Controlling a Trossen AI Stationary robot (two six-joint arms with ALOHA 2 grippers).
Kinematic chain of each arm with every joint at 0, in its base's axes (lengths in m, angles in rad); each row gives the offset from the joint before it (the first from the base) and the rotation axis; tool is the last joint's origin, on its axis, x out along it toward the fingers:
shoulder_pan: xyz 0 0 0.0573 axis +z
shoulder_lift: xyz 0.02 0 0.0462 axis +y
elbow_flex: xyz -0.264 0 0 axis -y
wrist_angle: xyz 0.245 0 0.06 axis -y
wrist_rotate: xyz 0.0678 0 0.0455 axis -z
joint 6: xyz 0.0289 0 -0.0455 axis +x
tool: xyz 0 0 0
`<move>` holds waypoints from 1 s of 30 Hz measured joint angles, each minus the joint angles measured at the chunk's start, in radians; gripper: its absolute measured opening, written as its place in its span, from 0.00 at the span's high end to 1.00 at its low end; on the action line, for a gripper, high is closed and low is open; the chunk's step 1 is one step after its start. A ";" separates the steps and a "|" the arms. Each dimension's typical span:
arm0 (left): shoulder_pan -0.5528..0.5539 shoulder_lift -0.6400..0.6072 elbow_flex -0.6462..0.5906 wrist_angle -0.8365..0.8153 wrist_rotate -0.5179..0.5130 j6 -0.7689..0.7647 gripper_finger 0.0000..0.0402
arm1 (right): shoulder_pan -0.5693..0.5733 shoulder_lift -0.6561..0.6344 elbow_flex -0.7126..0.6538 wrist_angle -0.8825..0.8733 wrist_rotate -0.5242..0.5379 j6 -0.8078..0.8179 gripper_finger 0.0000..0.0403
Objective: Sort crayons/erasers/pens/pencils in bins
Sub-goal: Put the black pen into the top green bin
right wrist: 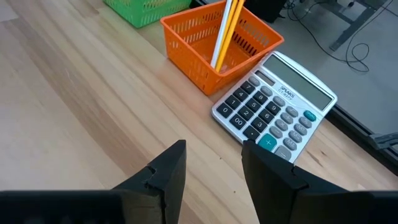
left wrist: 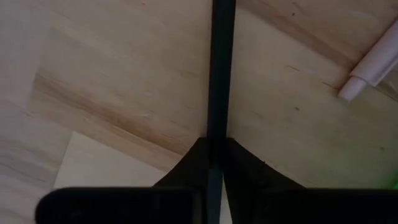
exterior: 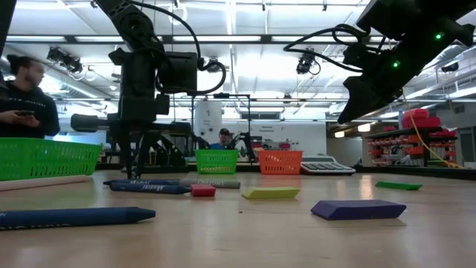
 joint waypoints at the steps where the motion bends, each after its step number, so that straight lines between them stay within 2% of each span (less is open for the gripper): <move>1: 0.000 0.000 0.000 -0.001 0.000 0.000 0.91 | 0.000 0.000 0.000 0.000 0.000 0.000 0.60; 8: 0.000 0.001 0.032 -0.026 -0.005 -0.027 0.90 | 0.000 0.000 0.000 0.000 0.000 0.000 0.60; 11: 0.000 0.007 0.088 -0.038 -0.011 -0.059 0.89 | 0.000 0.000 0.000 0.000 0.000 -0.002 0.60; 19: 0.028 -0.006 0.236 -0.044 -0.006 -0.191 0.91 | 0.000 0.000 0.000 0.000 0.000 -0.008 0.60; 22: 0.057 -0.006 0.290 -0.053 -0.007 -0.271 0.91 | 0.000 0.000 0.000 0.000 0.000 -0.008 0.60; 30: 0.188 -0.008 0.393 0.075 0.013 -0.648 0.90 | 0.000 0.000 0.000 -0.001 0.000 -0.008 0.60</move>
